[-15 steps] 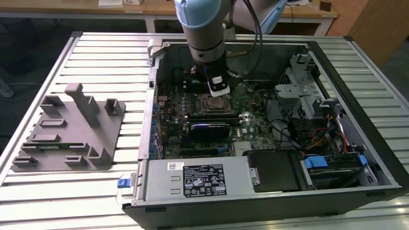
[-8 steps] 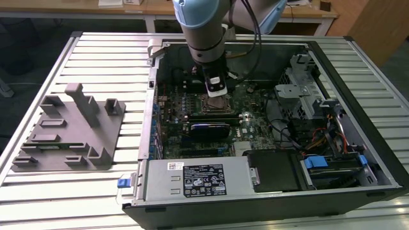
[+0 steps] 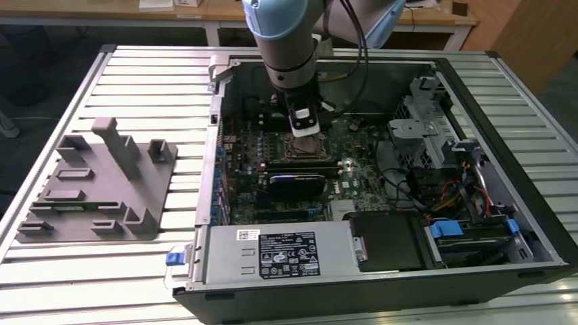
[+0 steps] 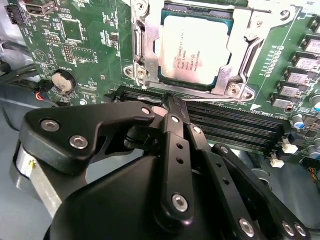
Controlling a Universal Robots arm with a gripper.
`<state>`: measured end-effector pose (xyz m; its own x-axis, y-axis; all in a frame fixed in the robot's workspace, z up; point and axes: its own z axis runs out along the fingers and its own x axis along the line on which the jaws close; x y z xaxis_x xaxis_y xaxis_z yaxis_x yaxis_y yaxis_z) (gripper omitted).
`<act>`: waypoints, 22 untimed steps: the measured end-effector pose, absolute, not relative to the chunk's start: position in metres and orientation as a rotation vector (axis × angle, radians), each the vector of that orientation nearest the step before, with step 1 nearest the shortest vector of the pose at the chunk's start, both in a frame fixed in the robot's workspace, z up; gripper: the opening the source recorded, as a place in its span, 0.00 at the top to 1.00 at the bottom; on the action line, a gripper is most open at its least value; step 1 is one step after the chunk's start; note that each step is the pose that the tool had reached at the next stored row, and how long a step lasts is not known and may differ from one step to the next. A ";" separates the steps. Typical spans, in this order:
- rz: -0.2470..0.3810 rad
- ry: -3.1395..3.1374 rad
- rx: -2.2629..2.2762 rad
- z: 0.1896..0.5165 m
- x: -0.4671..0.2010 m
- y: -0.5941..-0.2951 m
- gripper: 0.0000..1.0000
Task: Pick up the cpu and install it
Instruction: 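Install the first cpu locking lever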
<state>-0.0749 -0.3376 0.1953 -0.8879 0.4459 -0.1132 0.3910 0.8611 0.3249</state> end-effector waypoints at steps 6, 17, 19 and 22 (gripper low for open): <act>0.442 2.857 0.627 0.195 -0.075 -0.336 0.89; 0.446 2.869 0.589 0.194 -0.075 -0.336 0.89; 0.446 2.869 0.588 0.194 -0.075 -0.336 0.89; 0.448 2.874 0.571 0.194 -0.075 -0.336 0.89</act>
<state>-0.0745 -0.3360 0.1939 -0.9107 0.3973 -0.1133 0.3440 0.8809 0.3250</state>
